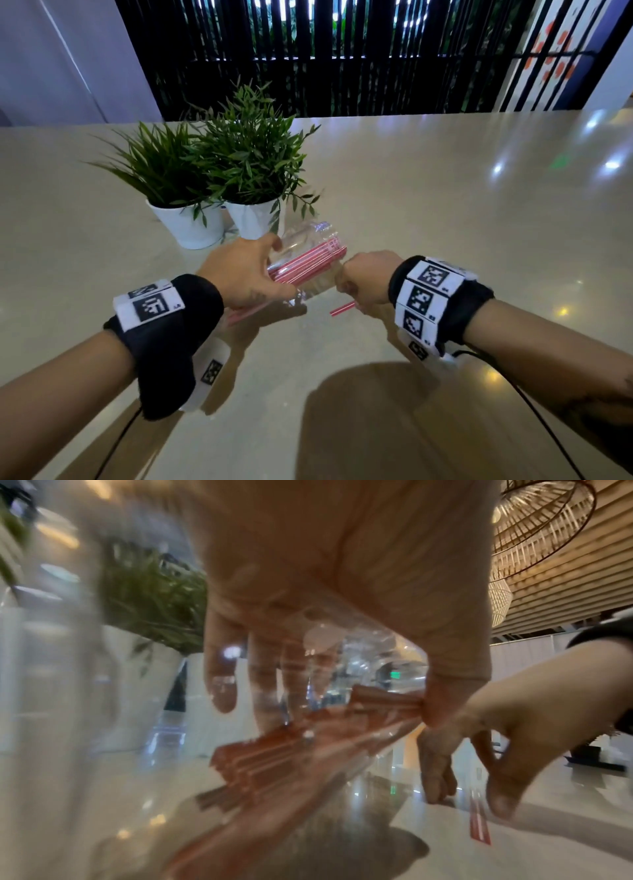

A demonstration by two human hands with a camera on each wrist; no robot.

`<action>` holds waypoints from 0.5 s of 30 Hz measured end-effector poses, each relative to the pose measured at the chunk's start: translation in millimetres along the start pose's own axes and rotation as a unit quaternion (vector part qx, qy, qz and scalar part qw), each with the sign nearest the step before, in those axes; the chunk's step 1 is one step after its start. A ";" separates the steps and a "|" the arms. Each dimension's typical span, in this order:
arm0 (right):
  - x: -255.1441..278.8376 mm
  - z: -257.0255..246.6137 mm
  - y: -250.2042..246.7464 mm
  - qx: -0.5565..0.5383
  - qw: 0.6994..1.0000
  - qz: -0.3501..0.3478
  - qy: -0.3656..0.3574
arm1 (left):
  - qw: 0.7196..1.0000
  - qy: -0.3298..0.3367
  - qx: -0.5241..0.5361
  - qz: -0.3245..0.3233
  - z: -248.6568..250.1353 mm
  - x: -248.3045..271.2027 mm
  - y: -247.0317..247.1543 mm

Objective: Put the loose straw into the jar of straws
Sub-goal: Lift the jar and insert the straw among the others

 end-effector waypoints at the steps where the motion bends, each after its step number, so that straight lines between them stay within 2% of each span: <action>1: -4.4 -2.1 -0.8 0.017 1.000 0.002 0.000 | 1.000 -0.006 0.000 -0.010 -3.8 4.6 2.7; 5: -15.0 -4.6 0.4 0.039 0.999 0.001 0.009 | 0.999 -0.026 0.023 -0.013 -15.6 15.2 8.9; 9: -15.8 -3.2 9.0 0.049 0.998 -0.037 0.022 | 0.998 -0.041 0.042 -0.009 -22.2 20.2 10.2; 15: -11.8 1.0 24.0 0.005 0.997 -0.075 0.020 | 0.997 -0.044 0.068 0.014 -18.9 26.8 2.8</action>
Point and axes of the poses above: each hand's wrist, its own x-axis away from the middle knuckle, its own y-axis out of the palm, z = x × y, the point moved 10 cm from there along -x, towards the middle knuckle, and after that the axes turned 14 degrees about -x, right-handed, at the moved point
